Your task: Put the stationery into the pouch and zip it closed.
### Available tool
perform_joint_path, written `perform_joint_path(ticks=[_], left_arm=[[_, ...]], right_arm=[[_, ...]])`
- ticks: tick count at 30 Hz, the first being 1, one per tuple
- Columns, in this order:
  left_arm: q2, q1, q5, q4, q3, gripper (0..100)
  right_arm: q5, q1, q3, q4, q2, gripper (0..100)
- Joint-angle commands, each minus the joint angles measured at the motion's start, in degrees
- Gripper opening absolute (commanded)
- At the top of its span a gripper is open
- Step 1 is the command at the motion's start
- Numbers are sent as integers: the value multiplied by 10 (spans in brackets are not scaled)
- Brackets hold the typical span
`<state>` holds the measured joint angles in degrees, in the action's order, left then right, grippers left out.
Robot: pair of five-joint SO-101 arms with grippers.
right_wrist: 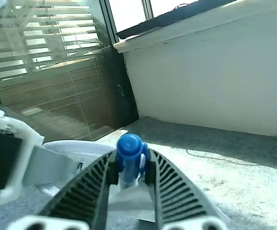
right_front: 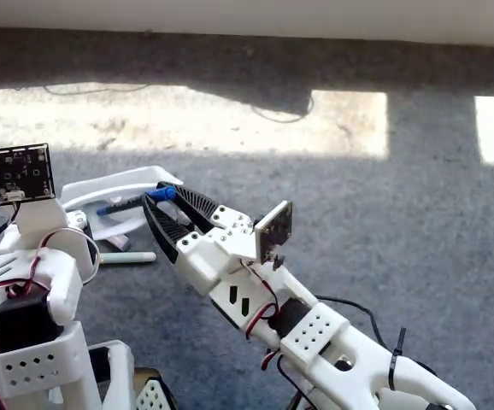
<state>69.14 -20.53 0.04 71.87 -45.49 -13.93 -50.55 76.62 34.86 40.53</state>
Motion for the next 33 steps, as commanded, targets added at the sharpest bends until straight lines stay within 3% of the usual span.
perform_joint_path(ticks=[1, 6, 9, 14, 27, 33], left_arm=[[0, 9, -4, 1, 10, 11], [0, 9, -4, 1, 10, 11], [0, 9, -4, 1, 10, 11], [0, 9, -4, 1, 10, 11], [0, 6, -4, -4, 11, 11], [5, -63, 0, -4, 13, 9]], right_arm=[[3, -18, -23, -12, -7, 10], [96, -40, -24, -10, -7, 10], [97, -46, -23, -12, -7, 19], [96, -46, -22, -13, -7, 166], [98, -51, -4, -10, 0, 170], [98, -49, -4, -13, 0, 170]])
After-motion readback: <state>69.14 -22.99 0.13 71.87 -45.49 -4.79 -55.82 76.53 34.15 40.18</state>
